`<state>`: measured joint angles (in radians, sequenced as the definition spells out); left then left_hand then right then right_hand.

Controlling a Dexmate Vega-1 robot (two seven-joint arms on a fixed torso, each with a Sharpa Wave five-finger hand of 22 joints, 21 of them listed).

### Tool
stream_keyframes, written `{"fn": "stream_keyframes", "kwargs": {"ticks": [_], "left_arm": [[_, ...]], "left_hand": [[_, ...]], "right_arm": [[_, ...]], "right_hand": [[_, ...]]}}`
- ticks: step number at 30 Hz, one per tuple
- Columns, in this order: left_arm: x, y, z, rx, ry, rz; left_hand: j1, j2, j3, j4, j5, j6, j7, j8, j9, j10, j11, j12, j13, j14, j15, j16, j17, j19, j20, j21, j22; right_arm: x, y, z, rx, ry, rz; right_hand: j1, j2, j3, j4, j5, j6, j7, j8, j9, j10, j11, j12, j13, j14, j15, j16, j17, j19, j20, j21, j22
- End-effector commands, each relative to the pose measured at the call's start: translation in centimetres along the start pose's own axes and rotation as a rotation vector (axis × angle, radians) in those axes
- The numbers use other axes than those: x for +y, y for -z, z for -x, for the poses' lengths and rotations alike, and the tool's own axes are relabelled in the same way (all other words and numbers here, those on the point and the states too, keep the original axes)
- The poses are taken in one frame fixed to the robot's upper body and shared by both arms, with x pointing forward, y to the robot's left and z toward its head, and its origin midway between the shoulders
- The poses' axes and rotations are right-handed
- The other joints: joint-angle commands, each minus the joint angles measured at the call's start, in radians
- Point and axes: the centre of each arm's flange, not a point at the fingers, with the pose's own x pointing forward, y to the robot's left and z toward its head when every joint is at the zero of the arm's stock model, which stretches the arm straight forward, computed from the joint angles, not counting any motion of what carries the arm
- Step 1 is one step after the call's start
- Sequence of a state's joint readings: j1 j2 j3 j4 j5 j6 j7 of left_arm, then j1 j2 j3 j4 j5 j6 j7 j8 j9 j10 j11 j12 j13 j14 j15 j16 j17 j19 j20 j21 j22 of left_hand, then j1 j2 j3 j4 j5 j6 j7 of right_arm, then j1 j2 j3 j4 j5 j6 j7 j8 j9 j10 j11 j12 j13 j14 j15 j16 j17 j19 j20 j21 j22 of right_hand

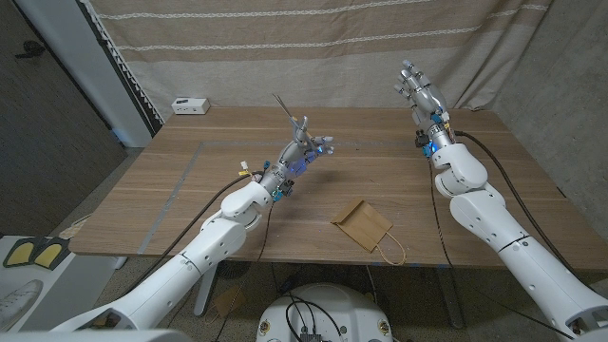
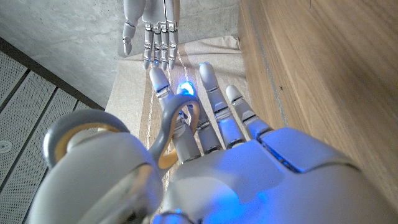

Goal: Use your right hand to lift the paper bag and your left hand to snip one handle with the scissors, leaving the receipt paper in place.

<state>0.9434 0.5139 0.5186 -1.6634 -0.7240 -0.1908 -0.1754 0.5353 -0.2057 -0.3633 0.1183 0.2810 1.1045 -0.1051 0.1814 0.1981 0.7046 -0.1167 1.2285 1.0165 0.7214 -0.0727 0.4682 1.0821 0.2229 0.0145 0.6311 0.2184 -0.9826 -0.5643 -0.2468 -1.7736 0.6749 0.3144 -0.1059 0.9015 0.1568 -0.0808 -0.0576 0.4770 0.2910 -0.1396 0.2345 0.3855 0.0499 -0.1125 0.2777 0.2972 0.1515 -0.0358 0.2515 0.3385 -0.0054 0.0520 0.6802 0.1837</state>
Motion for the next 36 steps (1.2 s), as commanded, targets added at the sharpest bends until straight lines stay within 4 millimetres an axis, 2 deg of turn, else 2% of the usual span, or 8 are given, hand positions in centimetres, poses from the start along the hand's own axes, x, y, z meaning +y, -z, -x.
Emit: {"fn": "stream_keyframes", "kwargs": {"ticks": [1,6,8,15,23,24,27,36], "left_arm": [[0.1,-0.8,0.2,0.038,0.03,-0.075],[0.2,-0.9,0.1,0.049,0.039,-0.063],[0.3,-1.0,0.2,0.052,0.036,-0.067],[0.6,-1.1,0.2,0.076,0.033,-0.088],[1.1,-2.2,0.5,0.088,0.01,-0.178],[1.1,-2.3,0.5,0.086,0.009,-0.189],[1.2,-2.6,0.7,0.088,0.008,-0.186],[1.4,-3.3,1.0,0.112,0.021,-0.199]], "left_hand": [[-0.03,0.004,-0.001,-0.02,-0.005,-0.176,0.117,-0.003,0.003,0.029,-0.069,-0.017,-0.008,-0.02,-0.116,-0.011,-0.009,-0.005,0.012,-0.014,0.001],[-0.045,0.005,-0.001,-0.028,-0.007,-0.217,0.114,-0.005,0.004,0.003,-0.07,-0.026,-0.008,-0.042,-0.107,-0.022,-0.019,-0.014,0.018,-0.024,0.0],[-0.052,0.009,0.002,-0.033,-0.005,-0.247,0.094,-0.007,0.004,-0.009,-0.069,-0.032,-0.012,-0.057,-0.108,-0.032,-0.028,-0.014,0.019,-0.028,0.001],[-0.057,0.011,0.004,-0.041,-0.002,-0.246,0.096,0.003,0.004,-0.009,-0.068,-0.032,-0.015,-0.06,-0.104,-0.031,-0.031,-0.019,0.019,-0.033,0.001],[-0.13,0.002,-0.006,-0.038,-0.01,-0.206,0.134,0.025,0.008,-0.024,-0.037,-0.036,-0.019,-0.08,-0.085,-0.036,-0.038,-0.028,0.047,-0.052,0.001],[-0.146,0.003,-0.007,-0.037,-0.013,-0.193,0.153,0.031,0.012,-0.025,-0.031,-0.041,-0.028,-0.086,-0.074,-0.041,-0.045,-0.029,0.05,-0.055,0.0],[-0.184,0.002,-0.006,-0.035,-0.021,-0.13,0.164,0.059,0.022,-0.012,-0.016,-0.042,-0.039,-0.085,-0.072,-0.045,-0.059,-0.026,0.054,-0.063,-0.001],[-0.211,0.002,-0.005,-0.041,-0.028,-0.119,0.17,0.065,0.033,0.0,-0.011,-0.044,-0.053,-0.076,-0.068,-0.043,-0.07,-0.021,0.058,-0.072,-0.003]], "right_arm": [[-0.5,0.1,0.0,-0.005,0.004,-0.01],[-0.8,0.0,0.0,-0.011,0.004,-0.011],[-0.9,0.0,0.1,-0.012,0.005,-0.012],[-1.1,-0.1,0.0,-0.011,0.009,-0.018],[-1.3,-0.2,-0.2,-0.014,0.005,-0.017],[-1.3,-0.2,-0.3,-0.013,0.007,-0.022],[-1.5,-0.1,-0.3,-0.012,0.008,-0.025],[-1.8,0.3,-0.6,-0.015,0.005,-0.038]], "right_hand": [[-0.011,0.0,-0.004,-0.004,0.005,0.001,-0.004,0.006,0.0,-0.008,-0.005,0.007,0.0,-0.001,-0.065,0.007,0.001,-0.002,0.007,-0.003,0.004],[-0.012,0.0,-0.004,-0.004,0.005,0.003,-0.005,0.006,0.0,-0.008,-0.005,0.007,0.0,-0.002,-0.065,0.007,0.001,-0.002,0.008,-0.005,0.004],[-0.012,0.0,-0.004,-0.004,0.005,0.004,-0.005,0.007,0.0,-0.008,-0.005,0.008,0.0,-0.001,-0.065,0.007,0.001,-0.002,0.008,-0.005,0.004],[-0.013,0.0,-0.004,-0.003,0.004,0.003,-0.005,0.007,0.0,-0.008,-0.004,0.008,-0.001,-0.003,-0.065,0.007,0.0,-0.002,0.008,-0.007,0.004],[-0.015,0.0,-0.004,-0.003,0.004,0.002,-0.005,0.007,0.0,-0.008,-0.001,0.008,-0.001,-0.004,-0.063,0.007,-0.001,-0.003,0.01,-0.01,0.004],[-0.015,0.0,-0.005,-0.003,0.004,0.002,-0.004,0.007,0.0,-0.009,-0.001,0.008,-0.001,-0.003,-0.063,0.007,-0.001,-0.003,0.009,-0.01,0.004],[-0.015,-0.001,-0.005,-0.003,0.004,0.002,-0.004,0.007,0.0,-0.009,-0.001,0.008,-0.001,-0.003,-0.063,0.007,-0.001,-0.003,0.01,-0.011,0.004],[-0.017,-0.001,-0.005,-0.002,0.004,0.003,-0.003,0.007,0.0,-0.008,0.0,0.009,-0.002,-0.003,-0.063,0.007,-0.002,-0.003,0.01,-0.013,0.004]]}}
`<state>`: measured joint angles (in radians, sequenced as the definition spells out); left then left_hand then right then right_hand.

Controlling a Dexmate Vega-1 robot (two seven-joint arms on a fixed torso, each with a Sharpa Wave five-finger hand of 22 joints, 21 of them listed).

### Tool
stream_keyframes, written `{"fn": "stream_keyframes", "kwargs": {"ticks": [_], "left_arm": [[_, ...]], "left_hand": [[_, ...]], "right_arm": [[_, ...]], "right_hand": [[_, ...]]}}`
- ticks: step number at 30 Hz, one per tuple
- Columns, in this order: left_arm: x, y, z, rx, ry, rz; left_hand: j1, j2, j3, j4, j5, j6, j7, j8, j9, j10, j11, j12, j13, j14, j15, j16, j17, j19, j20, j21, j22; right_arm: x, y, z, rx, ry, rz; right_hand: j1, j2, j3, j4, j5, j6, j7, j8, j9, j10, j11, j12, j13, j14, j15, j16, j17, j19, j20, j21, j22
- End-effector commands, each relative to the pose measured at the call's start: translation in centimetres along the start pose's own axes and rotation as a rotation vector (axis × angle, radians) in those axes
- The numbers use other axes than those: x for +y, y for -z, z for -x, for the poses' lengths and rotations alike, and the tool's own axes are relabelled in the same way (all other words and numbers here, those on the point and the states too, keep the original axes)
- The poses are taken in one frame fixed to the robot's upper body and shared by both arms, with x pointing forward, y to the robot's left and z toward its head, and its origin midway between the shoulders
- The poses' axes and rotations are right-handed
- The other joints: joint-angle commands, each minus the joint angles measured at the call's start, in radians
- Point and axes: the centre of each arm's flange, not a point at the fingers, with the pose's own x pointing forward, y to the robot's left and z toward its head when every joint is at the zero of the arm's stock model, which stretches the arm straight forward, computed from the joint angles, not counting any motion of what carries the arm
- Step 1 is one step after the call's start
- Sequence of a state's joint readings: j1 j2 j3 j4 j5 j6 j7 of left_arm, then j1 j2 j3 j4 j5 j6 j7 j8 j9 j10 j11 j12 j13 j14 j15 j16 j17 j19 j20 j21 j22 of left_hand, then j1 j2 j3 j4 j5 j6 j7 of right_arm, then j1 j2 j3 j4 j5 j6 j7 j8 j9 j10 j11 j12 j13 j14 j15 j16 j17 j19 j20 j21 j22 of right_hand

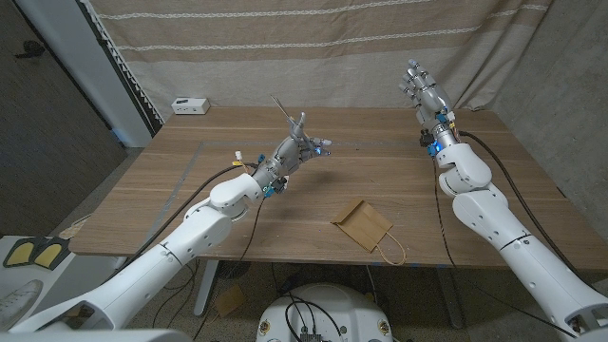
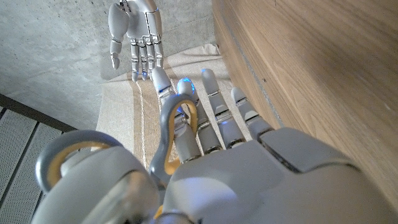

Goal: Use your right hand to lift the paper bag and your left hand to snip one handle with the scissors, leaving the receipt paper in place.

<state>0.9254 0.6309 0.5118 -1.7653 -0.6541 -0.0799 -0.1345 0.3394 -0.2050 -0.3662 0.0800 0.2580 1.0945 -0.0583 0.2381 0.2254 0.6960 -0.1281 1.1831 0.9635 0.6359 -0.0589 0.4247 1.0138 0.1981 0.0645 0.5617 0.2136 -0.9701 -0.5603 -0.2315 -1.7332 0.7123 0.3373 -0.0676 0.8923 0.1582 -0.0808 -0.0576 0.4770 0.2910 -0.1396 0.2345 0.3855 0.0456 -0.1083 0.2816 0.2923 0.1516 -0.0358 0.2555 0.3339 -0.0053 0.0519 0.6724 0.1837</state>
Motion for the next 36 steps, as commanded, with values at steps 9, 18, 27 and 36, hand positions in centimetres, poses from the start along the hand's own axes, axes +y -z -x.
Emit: {"fn": "stream_keyframes", "kwargs": {"ticks": [9,18,27,36], "left_arm": [[1.1,-1.3,0.6,0.04,-0.004,-0.03],[1.5,-1.8,0.1,0.057,0.017,-0.044],[1.5,-1.7,-0.3,0.058,0.006,-0.033],[1.4,-1.7,-0.6,0.059,0.009,-0.03]], "left_hand": [[-0.037,0.008,0.004,-0.019,-0.007,-0.013,0.142,0.053,0.029,0.026,0.01,0.006,-0.008,0.02,-0.086,0.005,-0.016,0.01,0.007,-0.016,0.001],[-0.049,0.013,0.007,-0.032,-0.001,0.067,0.156,0.1,0.063,0.054,0.023,0.016,-0.012,0.033,-0.081,0.018,-0.018,0.018,0.005,-0.022,0.004],[-0.057,0.014,0.009,-0.049,0.007,0.183,0.155,0.189,0.142,0.108,0.037,0.032,-0.021,0.073,-0.083,0.045,-0.018,0.035,0.0,-0.025,0.009],[-0.059,0.016,0.011,-0.082,0.016,0.278,0.18,0.339,0.32,0.16,0.059,0.088,0.034,0.104,-0.093,0.081,-0.008,0.052,-0.013,-0.028,0.019]], "right_arm": [[-0.9,0.0,-0.5,-0.007,0.002,-0.011],[-1.6,-0.4,-0.6,-0.016,0.02,-0.008],[-2.2,-0.6,-0.5,-0.023,0.03,-0.002],[-2.6,-1.0,-0.5,-0.035,0.037,-0.004]], "right_hand": [[-0.012,-0.003,-0.007,0.0,0.003,0.002,-0.004,0.007,0.0,-0.008,-0.005,0.003,0.003,-0.004,-0.061,0.003,0.002,-0.005,0.012,-0.008,0.004],[-0.014,-0.003,-0.008,0.001,0.003,0.001,-0.003,0.007,0.0,-0.008,-0.003,0.004,0.002,-0.007,-0.059,0.002,0.001,-0.008,0.014,-0.011,0.004],[-0.016,-0.003,-0.008,0.001,0.002,-0.001,-0.004,0.006,0.0,-0.009,-0.005,0.004,0.002,-0.007,-0.059,0.003,0.0,-0.008,0.014,-0.013,0.004],[-0.018,-0.004,-0.009,0.002,0.002,0.001,-0.006,0.007,0.001,-0.009,-0.003,0.004,0.001,-0.009,-0.06,0.002,-0.001,-0.007,0.014,-0.015,0.004]]}}
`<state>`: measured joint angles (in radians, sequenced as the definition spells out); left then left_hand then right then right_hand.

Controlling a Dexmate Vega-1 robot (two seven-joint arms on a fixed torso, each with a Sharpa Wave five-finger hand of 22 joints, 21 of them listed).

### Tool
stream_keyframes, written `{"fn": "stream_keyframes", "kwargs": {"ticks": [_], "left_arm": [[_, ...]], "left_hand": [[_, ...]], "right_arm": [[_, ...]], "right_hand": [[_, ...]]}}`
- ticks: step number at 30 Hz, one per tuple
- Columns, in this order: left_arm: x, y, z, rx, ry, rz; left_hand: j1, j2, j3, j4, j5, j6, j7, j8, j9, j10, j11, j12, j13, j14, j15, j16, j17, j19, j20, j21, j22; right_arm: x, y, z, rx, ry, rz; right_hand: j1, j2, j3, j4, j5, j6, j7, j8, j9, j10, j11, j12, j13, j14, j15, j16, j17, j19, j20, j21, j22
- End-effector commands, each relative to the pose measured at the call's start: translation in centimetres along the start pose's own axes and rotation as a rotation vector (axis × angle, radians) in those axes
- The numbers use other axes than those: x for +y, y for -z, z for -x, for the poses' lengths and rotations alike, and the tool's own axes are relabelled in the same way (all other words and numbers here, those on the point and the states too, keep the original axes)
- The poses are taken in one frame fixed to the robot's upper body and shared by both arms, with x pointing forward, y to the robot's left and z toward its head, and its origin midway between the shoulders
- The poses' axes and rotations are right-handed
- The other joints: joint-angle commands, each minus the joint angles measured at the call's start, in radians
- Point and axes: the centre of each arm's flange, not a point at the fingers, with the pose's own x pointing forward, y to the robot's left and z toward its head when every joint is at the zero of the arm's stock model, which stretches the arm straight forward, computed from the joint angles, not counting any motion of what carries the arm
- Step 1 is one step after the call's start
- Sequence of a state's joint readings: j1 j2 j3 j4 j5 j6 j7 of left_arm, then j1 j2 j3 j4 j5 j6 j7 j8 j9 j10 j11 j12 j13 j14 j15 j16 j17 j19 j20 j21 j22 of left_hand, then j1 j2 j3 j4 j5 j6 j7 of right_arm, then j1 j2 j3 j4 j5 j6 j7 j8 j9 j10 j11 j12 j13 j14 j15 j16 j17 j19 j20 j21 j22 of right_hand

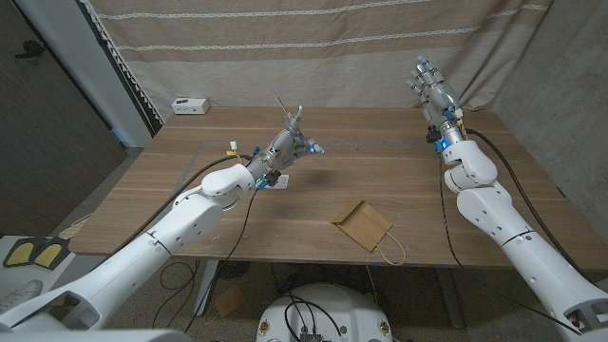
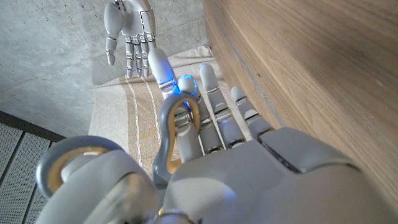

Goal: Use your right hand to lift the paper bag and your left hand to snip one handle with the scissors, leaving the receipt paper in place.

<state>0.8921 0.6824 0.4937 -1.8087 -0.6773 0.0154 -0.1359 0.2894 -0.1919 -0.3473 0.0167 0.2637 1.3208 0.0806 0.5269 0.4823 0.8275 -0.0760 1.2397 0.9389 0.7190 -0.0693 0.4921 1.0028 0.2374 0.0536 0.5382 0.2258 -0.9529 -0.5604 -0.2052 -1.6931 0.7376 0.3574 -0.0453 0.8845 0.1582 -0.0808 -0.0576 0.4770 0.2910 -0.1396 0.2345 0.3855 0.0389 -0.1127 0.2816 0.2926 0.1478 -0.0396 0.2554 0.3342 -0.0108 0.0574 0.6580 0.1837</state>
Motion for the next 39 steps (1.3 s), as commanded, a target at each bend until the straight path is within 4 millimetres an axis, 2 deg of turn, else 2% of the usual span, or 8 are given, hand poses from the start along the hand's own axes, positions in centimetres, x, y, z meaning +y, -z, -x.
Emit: {"fn": "stream_keyframes", "kwargs": {"ticks": [1,5,8,17,23,25,34,39], "left_arm": [[0.1,0.0,-0.5,0.006,-0.003,0.002],[0.0,0.0,-0.5,0.008,0.0,0.0],[0.0,-0.1,-0.5,0.008,-0.004,-0.011],[0.3,-0.1,-0.3,0.045,0.009,-0.044],[0.7,0.0,0.0,0.077,0.017,-0.073],[1.0,0.1,0.1,0.095,0.033,-0.086],[2.2,-0.6,0.5,0.174,0.023,-0.181],[2.2,-0.7,0.4,0.202,0.052,-0.191]], "left_hand": [[-0.009,0.003,-0.008,-0.021,0.011,0.063,0.045,0.065,0.077,0.038,0.005,0.042,0.071,0.026,-0.084,0.019,0.005,0.013,-0.004,-0.005,0.008],[-0.007,0.004,-0.007,-0.032,0.015,0.089,0.059,0.131,0.14,0.058,0.007,0.069,0.104,0.052,-0.089,0.036,0.004,0.021,-0.007,-0.005,0.011],[-0.003,0.005,-0.006,-0.045,0.02,0.096,0.073,0.222,0.22,0.077,0.01,0.088,0.127,0.069,-0.092,0.05,0.002,0.029,-0.009,-0.005,0.014],[-0.011,0.004,-0.008,-0.062,0.021,0.105,0.111,0.306,0.251,0.111,0.042,0.119,0.167,0.093,-0.08,0.07,-0.003,0.039,-0.01,-0.007,0.017],[-0.039,0.004,-0.01,-0.075,0.017,0.105,0.115,0.494,0.417,0.127,0.064,0.129,0.187,0.096,-0.075,0.083,-0.012,0.043,-0.01,-0.013,0.021],[-0.06,0.002,-0.011,-0.081,0.012,0.084,0.114,0.584,0.516,0.136,0.078,0.125,0.183,0.094,-0.071,0.092,-0.012,0.05,-0.007,-0.016,0.02],[-0.112,-0.007,-0.019,-0.089,-0.008,0.066,0.11,0.674,0.638,0.125,0.101,0.142,0.22,0.097,-0.05,0.105,-0.017,0.069,-0.012,-0.031,0.007],[-0.134,-0.006,-0.017,-0.095,-0.016,0.048,0.112,0.684,0.661,0.125,0.106,0.123,0.195,0.084,-0.047,0.111,-0.012,0.069,-0.007,-0.042,0.002]], "right_arm": [[-0.7,-0.4,0.0,-0.011,0.013,-0.007],[-0.9,-0.3,0.0,-0.013,0.019,-0.014],[-1.0,-0.4,0.1,-0.017,0.021,-0.009],[-1.4,-0.8,0.1,-0.021,0.025,0.002],[-1.6,-0.9,0.1,-0.02,0.027,0.013],[-1.7,-0.9,0.1,-0.018,0.028,0.016],[-2.2,-0.8,0.2,-0.019,0.04,0.015],[-2.4,-0.7,0.3,-0.023,0.042,0.018]], "right_hand": [[-0.01,-0.004,-0.009,0.002,0.002,0.0,-0.006,0.007,0.001,-0.003,0.001,0.004,0.001,-0.005,-0.057,0.002,-0.001,-0.002,0.008,-0.001,0.004],[-0.011,-0.003,-0.009,0.002,0.002,0.001,-0.004,0.007,0.001,-0.002,0.004,0.005,0.001,-0.004,-0.056,0.003,-0.001,-0.002,0.009,-0.002,0.004],[-0.011,-0.003,-0.009,0.002,0.002,0.001,-0.004,0.008,0.001,-0.001,0.002,0.005,0.001,-0.004,-0.055,0.003,-0.002,-0.001,0.009,-0.003,0.004],[-0.012,-0.003,-0.009,0.002,0.002,0.001,-0.003,0.008,0.001,-0.001,0.001,0.005,0.0,-0.004,-0.056,0.003,-0.003,-0.001,0.009,-0.004,0.005],[-0.012,-0.003,-0.009,0.002,0.001,0.001,-0.003,0.008,0.001,-0.002,0.001,0.005,0.0,-0.003,-0.056,0.004,-0.003,-0.001,0.01,-0.006,0.005],[-0.012,-0.003,-0.009,0.002,0.001,0.001,-0.003,0.008,0.001,-0.002,0.001,0.006,0.0,-0.004,-0.055,0.003,-0.003,-0.001,0.009,-0.006,0.005],[-0.014,-0.003,-0.009,0.002,0.001,0.001,-0.003,0.008,0.001,-0.002,0.002,0.006,-0.001,-0.004,-0.055,0.004,-0.004,-0.001,0.01,-0.009,0.005],[-0.015,-0.003,-0.01,0.002,0.0,-0.003,-0.008,0.007,0.001,-0.005,0.003,0.005,-0.001,-0.007,-0.054,0.003,-0.005,-0.007,0.018,-0.013,0.004]]}}
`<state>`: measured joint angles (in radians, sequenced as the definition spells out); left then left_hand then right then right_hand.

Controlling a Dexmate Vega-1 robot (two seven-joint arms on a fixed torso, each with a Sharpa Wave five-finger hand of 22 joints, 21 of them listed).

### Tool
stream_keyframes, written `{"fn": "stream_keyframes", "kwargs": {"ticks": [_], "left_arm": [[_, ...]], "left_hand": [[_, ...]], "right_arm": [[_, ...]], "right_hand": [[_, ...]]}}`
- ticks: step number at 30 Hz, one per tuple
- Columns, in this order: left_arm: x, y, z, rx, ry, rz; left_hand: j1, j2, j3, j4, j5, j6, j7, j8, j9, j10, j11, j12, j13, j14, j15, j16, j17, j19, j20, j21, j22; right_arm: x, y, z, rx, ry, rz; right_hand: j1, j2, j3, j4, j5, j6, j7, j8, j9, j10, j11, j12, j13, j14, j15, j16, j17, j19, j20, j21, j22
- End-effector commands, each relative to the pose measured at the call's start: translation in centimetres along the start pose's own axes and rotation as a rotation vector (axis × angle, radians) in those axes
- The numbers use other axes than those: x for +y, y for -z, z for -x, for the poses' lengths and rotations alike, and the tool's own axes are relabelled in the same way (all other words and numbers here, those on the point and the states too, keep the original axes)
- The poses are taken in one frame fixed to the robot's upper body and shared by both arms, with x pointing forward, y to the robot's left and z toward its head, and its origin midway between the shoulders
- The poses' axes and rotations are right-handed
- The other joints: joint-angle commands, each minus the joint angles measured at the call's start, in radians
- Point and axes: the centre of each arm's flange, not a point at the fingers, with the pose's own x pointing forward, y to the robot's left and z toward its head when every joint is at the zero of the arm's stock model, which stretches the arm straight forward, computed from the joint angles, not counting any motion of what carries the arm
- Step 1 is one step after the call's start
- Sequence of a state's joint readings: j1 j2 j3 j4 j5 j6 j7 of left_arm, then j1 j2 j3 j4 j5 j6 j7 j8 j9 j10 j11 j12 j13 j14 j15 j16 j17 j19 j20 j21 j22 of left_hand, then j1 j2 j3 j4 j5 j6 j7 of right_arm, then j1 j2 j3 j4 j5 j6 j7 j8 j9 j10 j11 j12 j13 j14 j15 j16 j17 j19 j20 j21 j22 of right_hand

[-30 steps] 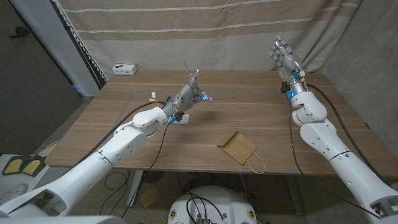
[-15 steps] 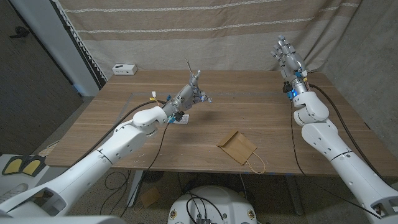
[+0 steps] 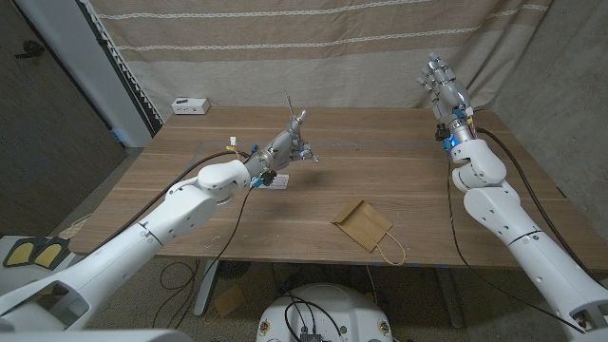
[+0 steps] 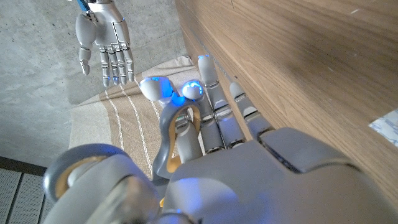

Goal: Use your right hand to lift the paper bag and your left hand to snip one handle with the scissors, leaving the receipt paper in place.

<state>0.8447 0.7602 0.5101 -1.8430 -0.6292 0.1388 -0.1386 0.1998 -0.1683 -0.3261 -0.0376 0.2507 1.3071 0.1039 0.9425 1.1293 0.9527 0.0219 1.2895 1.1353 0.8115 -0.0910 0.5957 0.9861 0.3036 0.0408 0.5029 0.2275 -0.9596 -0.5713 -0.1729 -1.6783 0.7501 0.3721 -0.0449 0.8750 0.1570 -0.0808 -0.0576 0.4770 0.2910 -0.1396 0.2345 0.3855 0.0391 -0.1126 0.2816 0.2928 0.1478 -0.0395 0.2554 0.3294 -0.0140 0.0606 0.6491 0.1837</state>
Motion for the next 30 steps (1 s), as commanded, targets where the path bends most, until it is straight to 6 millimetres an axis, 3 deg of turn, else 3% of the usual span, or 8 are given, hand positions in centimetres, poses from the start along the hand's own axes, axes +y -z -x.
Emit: {"fn": "stream_keyframes", "kwargs": {"ticks": [1,4,9,25,30], "left_arm": [[0.8,-0.4,0.1,0.089,0.055,-0.078],[0.6,-0.3,0.1,0.099,0.067,-0.071],[0.0,0.0,-0.1,0.107,0.074,-0.035],[-0.9,0.5,0.6,0.124,0.068,-0.028],[-0.9,0.6,0.8,0.127,0.069,-0.035]], "left_hand": [[-0.05,-0.028,-0.037,-0.044,-0.005,0.06,0.089,0.269,0.016,0.005,0.007,0.064,-0.018,-0.007,-0.023,0.007,-0.002,0.005,0.007,-0.01,-0.001],[-0.058,-0.027,-0.036,-0.049,-0.008,0.062,0.089,0.274,0.022,0.006,0.011,0.058,-0.025,-0.009,-0.023,0.008,-0.007,0.004,0.007,-0.017,-0.003],[-0.067,-0.025,-0.034,-0.059,-0.011,0.047,0.088,0.25,-0.005,0.01,0.011,0.05,-0.036,-0.001,-0.022,0.015,-0.016,0.008,0.006,-0.024,-0.004],[-0.08,-0.023,-0.032,-0.081,-0.012,0.07,0.089,0.252,-0.014,0.017,0.01,0.048,-0.037,0.0,-0.025,0.031,-0.026,0.012,0.004,-0.04,0.0],[-0.079,-0.019,-0.029,-0.089,-0.008,0.058,0.089,0.225,-0.05,0.005,0.008,0.034,-0.048,-0.016,-0.025,0.038,-0.022,-0.005,0.015,-0.054,0.001]], "right_arm": [[-0.6,0.1,0.1,-0.006,0.013,0.005],[-0.8,0.1,0.3,-0.005,0.019,0.007],[-1.1,0.2,0.6,-0.005,0.022,0.008],[-1.7,0.6,0.9,0.02,0.021,0.015],[-1.7,0.7,1.0,0.023,0.018,0.015]], "right_hand": [[-0.005,-0.002,-0.01,0.002,0.0,-0.001,-0.007,0.008,0.001,-0.006,0.002,0.005,-0.002,-0.007,-0.055,0.003,0.0,-0.005,0.015,-0.005,0.004],[-0.006,-0.002,-0.01,0.002,0.0,-0.001,-0.004,0.008,0.001,-0.005,0.003,0.005,-0.002,-0.003,-0.061,0.005,0.0,-0.004,0.015,-0.006,0.004],[-0.007,-0.002,-0.01,0.002,0.0,-0.004,-0.004,0.007,0.001,-0.008,0.004,0.004,-0.002,-0.011,-0.059,0.002,0.0,-0.002,0.013,-0.007,0.004],[-0.011,-0.003,-0.011,0.003,-0.001,-0.007,-0.006,0.006,0.001,-0.015,0.006,0.003,-0.003,-0.031,-0.044,-0.005,-0.003,-0.019,0.02,-0.02,0.004],[-0.013,-0.004,-0.012,0.003,-0.001,-0.01,-0.009,0.005,0.001,-0.016,0.005,0.003,-0.004,-0.046,-0.047,-0.011,-0.004,-0.04,0.019,-0.031,0.004]]}}
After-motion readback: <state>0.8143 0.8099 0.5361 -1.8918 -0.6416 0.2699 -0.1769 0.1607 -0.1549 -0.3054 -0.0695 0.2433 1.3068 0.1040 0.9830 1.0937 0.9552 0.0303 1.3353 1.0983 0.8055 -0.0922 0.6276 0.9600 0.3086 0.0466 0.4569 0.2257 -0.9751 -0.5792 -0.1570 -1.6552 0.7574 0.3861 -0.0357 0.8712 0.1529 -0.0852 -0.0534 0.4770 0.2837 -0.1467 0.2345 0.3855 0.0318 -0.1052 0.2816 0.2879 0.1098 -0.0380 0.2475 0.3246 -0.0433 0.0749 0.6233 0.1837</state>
